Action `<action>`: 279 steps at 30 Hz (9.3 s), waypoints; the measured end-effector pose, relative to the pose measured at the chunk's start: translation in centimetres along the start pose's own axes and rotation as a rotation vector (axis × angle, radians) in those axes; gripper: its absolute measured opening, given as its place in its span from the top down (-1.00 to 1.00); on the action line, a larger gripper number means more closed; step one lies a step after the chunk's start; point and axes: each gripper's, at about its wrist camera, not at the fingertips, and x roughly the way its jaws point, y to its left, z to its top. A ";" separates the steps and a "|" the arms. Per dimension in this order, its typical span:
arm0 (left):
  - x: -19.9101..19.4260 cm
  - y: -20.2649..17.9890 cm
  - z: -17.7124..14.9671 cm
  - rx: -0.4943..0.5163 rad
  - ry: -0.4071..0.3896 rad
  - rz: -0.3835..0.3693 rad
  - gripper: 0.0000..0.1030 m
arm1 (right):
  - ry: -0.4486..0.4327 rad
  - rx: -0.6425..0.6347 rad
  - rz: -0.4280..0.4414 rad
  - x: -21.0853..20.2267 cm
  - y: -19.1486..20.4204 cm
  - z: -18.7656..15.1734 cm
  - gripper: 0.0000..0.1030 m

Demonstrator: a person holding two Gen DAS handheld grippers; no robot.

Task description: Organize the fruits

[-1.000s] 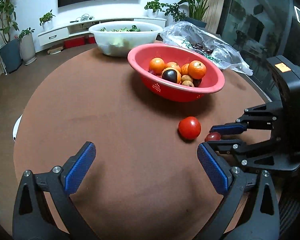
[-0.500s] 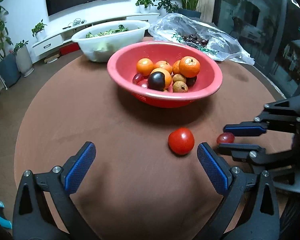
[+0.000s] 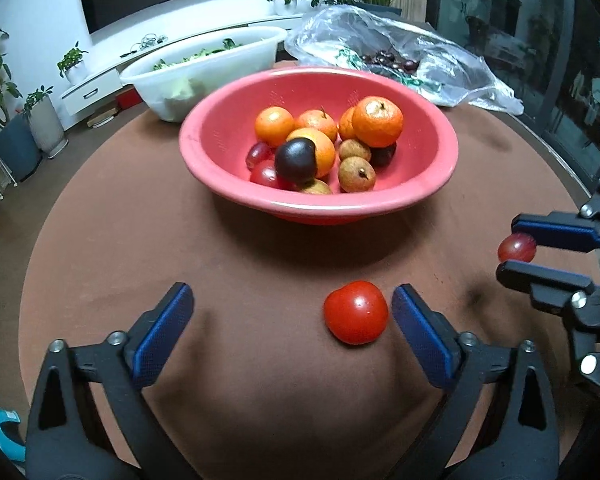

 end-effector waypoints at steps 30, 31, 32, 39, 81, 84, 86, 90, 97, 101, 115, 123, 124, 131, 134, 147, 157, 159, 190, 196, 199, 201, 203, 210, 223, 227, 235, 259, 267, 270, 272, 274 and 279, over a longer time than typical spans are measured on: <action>-2.6 0.8 1.3 -0.054 -0.073 -0.106 0.40 | -0.054 0.122 0.041 -1.2 -3.4 1.3 0.52; -3.0 1.3 1.9 -0.061 -0.082 -0.108 0.40 | -0.064 0.138 0.051 -1.2 -4.0 1.8 0.52; -3.2 1.7 2.6 -0.068 -0.090 -0.107 0.40 | -0.078 0.160 0.067 -1.2 -4.6 2.4 0.52; -3.2 3.8 5.1 -0.081 -0.092 -0.115 0.40 | -0.096 0.278 0.144 1.6 -7.8 6.4 0.52; -0.7 3.8 8.6 -0.105 -0.185 0.008 -0.99 | -0.083 0.346 0.117 6.6 -9.3 8.2 -0.15; -4.3 3.5 7.1 -0.125 -0.257 0.054 -0.99 | -0.157 0.373 0.088 3.6 -9.1 7.1 -0.37; -7.0 2.5 5.8 -0.122 -0.312 0.132 -0.99 | -0.241 0.383 0.064 0.8 -8.5 5.9 -0.60; -12.1 0.5 2.9 -0.183 -0.394 0.220 -0.99 | -0.428 0.394 -0.037 -5.5 -6.5 2.9 -0.81; -15.9 0.0 -0.4 -0.308 -0.324 0.253 -0.99 | -0.483 0.439 -0.133 -12.2 -4.8 -0.8 -1.00; -16.2 -1.0 -2.2 -0.327 -0.236 0.308 -0.99 | -0.439 0.437 -0.153 -13.7 -3.7 -2.1 -1.00; -16.0 -0.9 -7.4 -0.403 -0.144 0.242 -0.99 | -0.234 0.467 -0.116 -12.2 -1.8 -5.8 -1.00; -15.6 -1.3 -7.6 -0.384 -0.133 0.253 -0.99 | -0.239 0.447 -0.103 -12.7 -0.9 -5.6 -1.00; -15.6 -1.3 -7.6 -0.385 -0.133 0.252 -0.99 | -0.238 0.445 -0.103 -12.7 -0.8 -5.5 -1.00; -15.5 -1.4 -7.8 -0.386 -0.135 0.258 -0.99 | -0.233 0.439 -0.098 -12.5 -0.5 -5.3 -1.00; -15.4 -1.4 -7.7 -0.385 -0.130 0.258 -0.99 | -0.232 0.435 -0.094 -12.4 -0.3 -5.2 -1.00; -15.1 -1.8 -7.7 -0.368 -0.129 0.268 -0.99 | -0.230 0.423 -0.081 -12.4 0.3 -5.0 -1.00; -15.1 -1.9 -7.9 -0.367 -0.131 0.270 -0.99 | -0.229 0.422 -0.082 -12.4 0.3 -5.0 -1.00; -15.1 -1.9 -7.9 -0.366 -0.131 0.271 -0.99 | -0.228 0.424 -0.081 -12.4 0.3 -5.0 -1.00; -15.0 -1.7 -8.4 -0.366 -0.128 0.275 -0.99 | -0.228 0.422 -0.082 -12.5 0.4 -5.0 -1.00; -15.0 -1.7 -8.4 -0.366 -0.128 0.275 -0.99 | -0.228 0.423 -0.082 -12.5 0.4 -5.0 -1.00; -15.0 -1.7 -8.4 -0.365 -0.128 0.275 -0.99 | -0.227 0.423 -0.081 -12.6 0.4 -4.9 -1.00; -15.0 -1.7 -8.3 -0.366 -0.128 0.274 -0.99 | -0.227 0.422 -0.081 -12.6 0.4 -4.9 -1.00; -15.0 -1.7 -8.4 -0.365 -0.128 0.275 -0.99 | -0.227 0.422 -0.082 -12.6 0.4 -4.9 -1.00; -15.0 -1.7 -8.3 -0.365 -0.127 0.275 -0.99 | -0.227 0.422 -0.082 -12.6 0.4 -4.9 -1.00; -15.0 -1.7 -8.3 -0.364 -0.127 0.274 -0.99 | -0.227 0.422 -0.082 -12.7 0.4 -4.9 -1.00; -14.8 -1.7 -8.4 -0.364 -0.125 0.274 -0.99 | -0.226 0.421 -0.081 -12.7 0.4 -4.9 -1.00; -14.8 -1.6 -8.5 -0.365 -0.124 0.274 -0.99 | -0.225 0.420 -0.082 -12.7 0.4 -4.9 -1.00; -14.8 -1.6 -8.5 -0.364 -0.123 0.275 -0.99 | -0.222 0.418 -0.082 -12.9 0.5 -4.8 -1.00; -14.8 -1.6 -8.4 -0.365 -0.122 0.274 -0.99 | -0.222 0.418 -0.082 -12.9 0.5 -4.8 -1.00; -14.8 -1.6 -8.4 -0.365 -0.123 0.275 -0.99 | -0.222 0.419 -0.082 -12.9 0.5 -4.8 -1.00; -14.8 -1.6 -8.5 -0.366 -0.124 0.271 -0.99 | -0.222 0.418 -0.082 -13.0 0.5 -4.8 -1.00; -14.6 -1.5 -8.9 -0.366 -0.128 0.266 -0.99 | -0.221 0.418 -0.082 -13.0 0.5 -4.8 -1.00; -15.1 -1.8 -9.6 -0.366 -0.150 0.264 -0.99 | -0.220 0.419 -0.081 -13.1 0.5 -4.8 -1.00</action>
